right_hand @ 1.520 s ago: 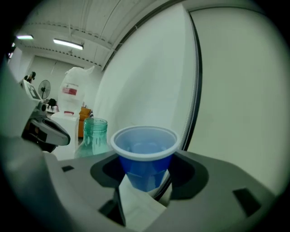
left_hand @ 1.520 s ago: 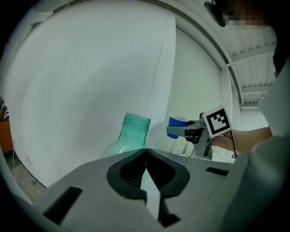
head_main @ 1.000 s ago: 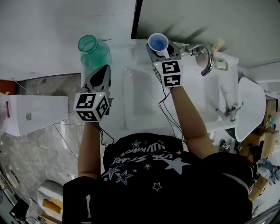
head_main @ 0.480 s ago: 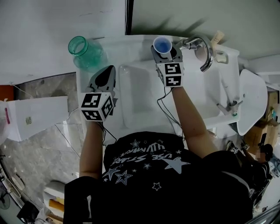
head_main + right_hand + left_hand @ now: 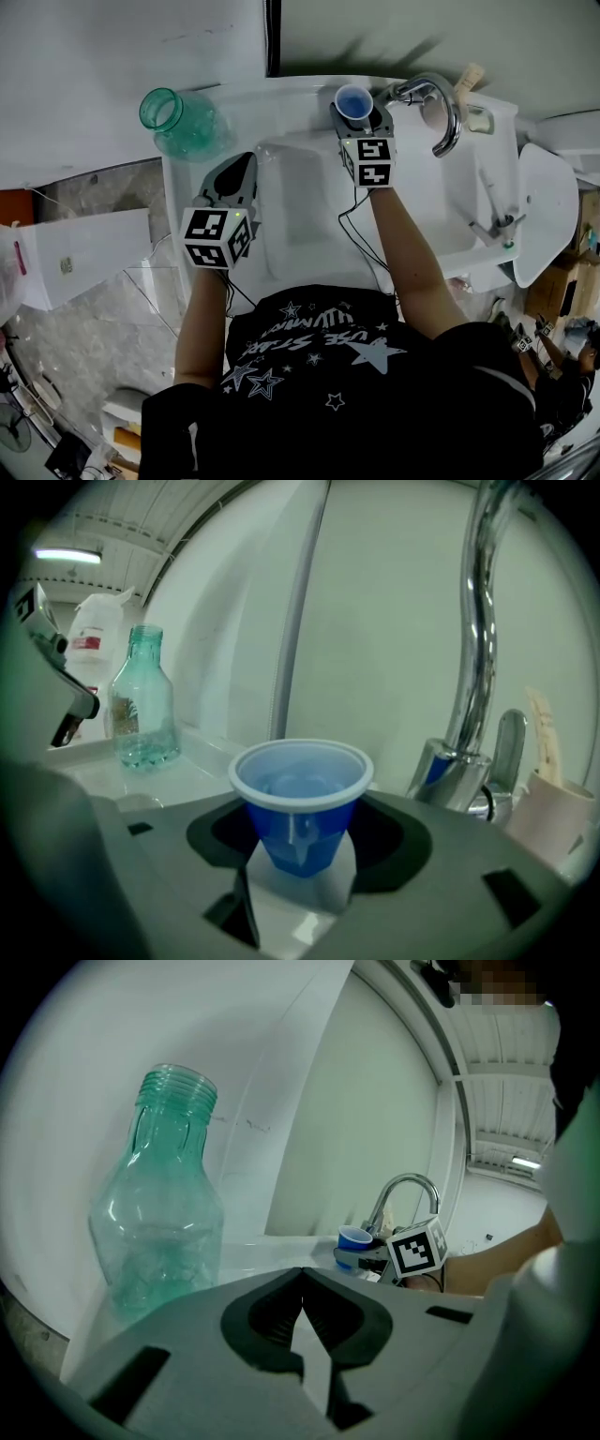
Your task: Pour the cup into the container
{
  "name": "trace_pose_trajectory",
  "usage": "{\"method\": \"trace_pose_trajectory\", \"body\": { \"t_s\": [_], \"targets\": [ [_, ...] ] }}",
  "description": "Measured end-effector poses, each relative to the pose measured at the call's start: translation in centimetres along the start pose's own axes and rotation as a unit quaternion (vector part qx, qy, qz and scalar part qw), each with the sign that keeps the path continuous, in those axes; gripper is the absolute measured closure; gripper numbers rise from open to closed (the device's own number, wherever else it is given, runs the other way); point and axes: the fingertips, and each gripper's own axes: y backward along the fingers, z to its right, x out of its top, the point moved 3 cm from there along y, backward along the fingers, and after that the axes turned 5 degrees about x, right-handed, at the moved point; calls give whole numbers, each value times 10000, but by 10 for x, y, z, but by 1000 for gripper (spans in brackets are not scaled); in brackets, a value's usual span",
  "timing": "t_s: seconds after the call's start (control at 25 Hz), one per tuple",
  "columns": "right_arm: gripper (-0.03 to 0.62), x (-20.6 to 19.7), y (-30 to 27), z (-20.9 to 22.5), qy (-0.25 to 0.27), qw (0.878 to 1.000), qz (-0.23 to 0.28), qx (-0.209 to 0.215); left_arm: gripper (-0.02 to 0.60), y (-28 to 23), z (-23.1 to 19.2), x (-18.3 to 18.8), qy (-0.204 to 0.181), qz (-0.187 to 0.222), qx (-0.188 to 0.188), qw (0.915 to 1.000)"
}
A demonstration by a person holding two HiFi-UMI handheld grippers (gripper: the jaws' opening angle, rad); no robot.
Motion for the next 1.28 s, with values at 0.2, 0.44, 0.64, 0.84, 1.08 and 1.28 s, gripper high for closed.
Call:
{"method": "trace_pose_trajectory", "body": {
  "t_s": [0.2,0.44,0.64,0.84,1.08,1.28],
  "targets": [
    [324,-6,-7,3,-64,10000,-27,-8,571,-2,-3,-2,13,-37,27,10000],
    [322,-10,-8,6,-231,9997,64,-50,571,-2,-1,-4,29,-67,23,10000],
    [312,-12,-8,7,-355,9993,26,-60,571,0,-1,-4,39,-53,33,10000],
    [304,-13,-8,7,-428,9990,-100,-27,571,4,-1,-3,33,-24,35,10000],
    [278,-19,7,4,-369,9991,-228,-23,571,14,1,0,39,80,129,9999],
    [275,-22,33,1,-408,9989,-229,45,571,35,12,2,64,205,311,9993]
  ]
}}
